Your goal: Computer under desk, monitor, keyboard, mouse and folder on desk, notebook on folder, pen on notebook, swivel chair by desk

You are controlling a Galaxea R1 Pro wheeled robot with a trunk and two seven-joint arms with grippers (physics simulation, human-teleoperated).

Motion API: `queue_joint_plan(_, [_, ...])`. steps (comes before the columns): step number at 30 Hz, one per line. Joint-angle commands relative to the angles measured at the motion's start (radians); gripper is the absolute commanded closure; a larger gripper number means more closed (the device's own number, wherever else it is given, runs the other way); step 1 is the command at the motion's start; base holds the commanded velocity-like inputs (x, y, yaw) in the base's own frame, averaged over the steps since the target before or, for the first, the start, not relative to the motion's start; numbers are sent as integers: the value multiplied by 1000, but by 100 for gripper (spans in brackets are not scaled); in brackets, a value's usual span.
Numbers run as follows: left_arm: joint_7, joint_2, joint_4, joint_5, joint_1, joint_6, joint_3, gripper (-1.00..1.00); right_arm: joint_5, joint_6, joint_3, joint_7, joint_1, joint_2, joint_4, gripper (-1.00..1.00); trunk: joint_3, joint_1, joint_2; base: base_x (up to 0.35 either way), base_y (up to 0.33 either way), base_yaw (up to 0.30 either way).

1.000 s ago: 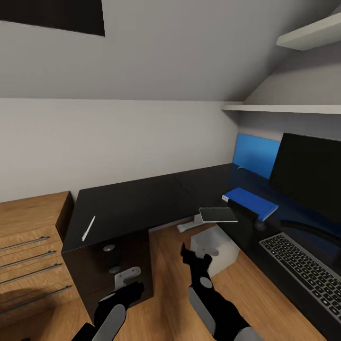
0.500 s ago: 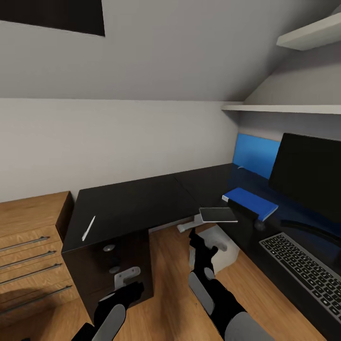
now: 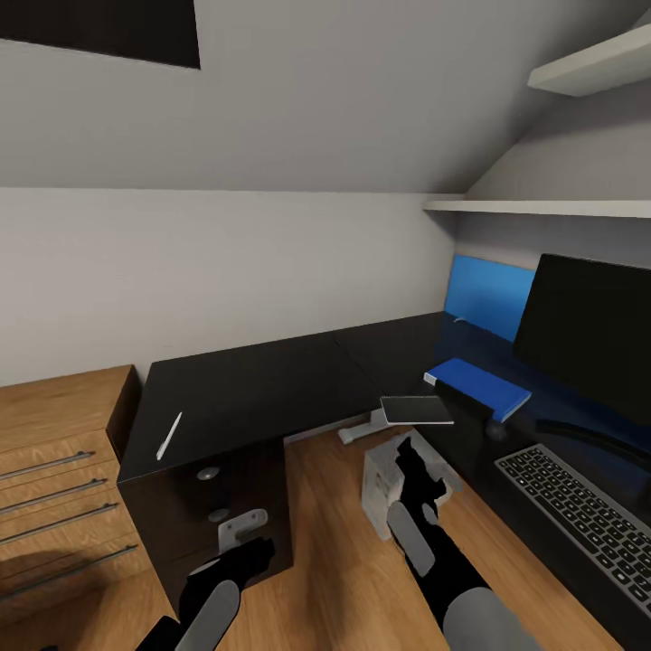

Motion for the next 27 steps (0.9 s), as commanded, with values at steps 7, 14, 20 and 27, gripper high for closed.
queue_joint_plan(7, [8, -2, -1, 8, -1, 2, -4, -100, -334, 5, -53, 138, 0, -4, -4, -100, -1, 0, -1, 0, 0, 0])
queue_joint_plan(14, [7, -1, -2, 5, -1, 1, -4, -100, -396, 15, -51, 180, 1, 2, -20, -100, -1, 0, -1, 0, 0, 0])
queue_joint_plan(20, [7, 0, -3, 5, -1, 2, -5, -100, -403, 118, -51, 370, 5, 2, -85, -100, -1, 0, -1, 0, 0, 0])
queue_joint_plan(27, [7, -2, -3, 6, -1, 2, -6, -100, -505, 224, -55, 500, 6, -2, -90, -100, -1, 0, -1, 0, 0, 0])
